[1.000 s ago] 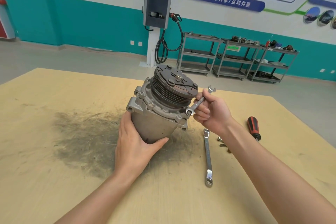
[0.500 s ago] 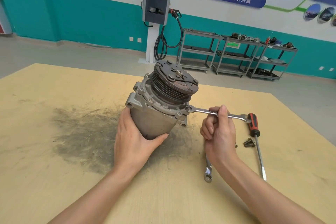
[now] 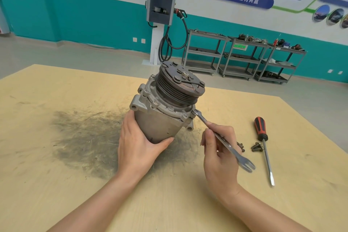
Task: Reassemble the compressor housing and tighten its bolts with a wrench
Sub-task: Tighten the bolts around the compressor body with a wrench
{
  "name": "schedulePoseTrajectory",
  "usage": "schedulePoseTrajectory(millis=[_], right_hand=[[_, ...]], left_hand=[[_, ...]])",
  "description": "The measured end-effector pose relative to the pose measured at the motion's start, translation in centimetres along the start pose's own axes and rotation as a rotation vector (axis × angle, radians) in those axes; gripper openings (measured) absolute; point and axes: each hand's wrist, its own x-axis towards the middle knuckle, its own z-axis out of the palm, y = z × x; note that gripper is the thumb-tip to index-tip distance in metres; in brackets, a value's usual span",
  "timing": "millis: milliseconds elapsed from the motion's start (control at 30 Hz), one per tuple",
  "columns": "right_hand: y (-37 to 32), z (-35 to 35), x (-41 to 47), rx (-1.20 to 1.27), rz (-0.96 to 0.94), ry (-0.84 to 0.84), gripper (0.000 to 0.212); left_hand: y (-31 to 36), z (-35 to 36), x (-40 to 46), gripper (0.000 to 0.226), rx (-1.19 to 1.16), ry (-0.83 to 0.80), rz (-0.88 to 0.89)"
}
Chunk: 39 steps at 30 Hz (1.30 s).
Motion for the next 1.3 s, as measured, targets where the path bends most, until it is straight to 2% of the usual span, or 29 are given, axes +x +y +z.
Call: schedulePoseTrajectory(millis=[167,333,400,467,567,600,633,700,800,1000,1167,1233,1300], right_hand=[[-0.6,0.0,0.4,-0.263,-0.155,-0.111,0.026],[-1.7,-0.1,0.9,-0.575,-0.376,-0.192,0.028],[-2.4,0.1,1.1,-0.698,-0.404,-0.214,0.024],[-2.9,0.3,1.2,-0.846,-0.415,-0.222,0.008],[-3.8,0.8,1.6,-1.048,-0.439,-0.234,0.006],[-4.2,1.0,1.8,-1.083,-0.442,-0.230,0.018],[-4.4,1.2,2.0,-1.108,-0.443,-0.230,0.025],[-4.7,1.7,2.3,-1.158,-0.455,-0.221,0.026],[-4.9,2.1,2.2,-1.207,-0.436,-0.250,0.016],[-6.1,1.5,3.0,-1.202,-0.368,-0.377,0.027],[-7.2,-0.4,4.6,-1.030,-0.388,-0.314,0.007],[-6.7,-2.3,5.4,-1.031,-0.342,-0.284,0.019],[-5.4,-4.8,5.8,-1.074,-0.273,-0.334,0.028]], left_hand=[[0.1,0.0,0.0,0.120,0.012,0.006,0.002],[0.1,0.0,0.0,0.122,0.008,0.000,-0.021],[0.2,-0.1,0.0,0.122,0.006,-0.002,-0.026],[0.4,-0.1,0.0,0.122,0.002,-0.008,-0.032],[0.7,-0.4,-0.2,0.120,-0.018,-0.037,-0.037],[0.9,-0.5,-0.2,0.122,-0.028,-0.054,-0.032],[1.1,-0.7,-0.3,0.126,-0.045,-0.070,-0.025],[1.7,-1.0,-0.4,0.132,-0.092,-0.080,-0.014],[2.0,-1.2,-0.5,0.125,-0.124,-0.062,-0.005],[1.4,-0.9,-0.3,0.122,-0.094,-0.052,-0.044],[0.3,-0.2,0.0,0.115,-0.026,-0.004,-0.038],[0.0,-0.1,0.1,0.116,-0.015,-0.006,-0.029],[-0.1,0.0,0.1,0.118,-0.015,-0.014,-0.027]])
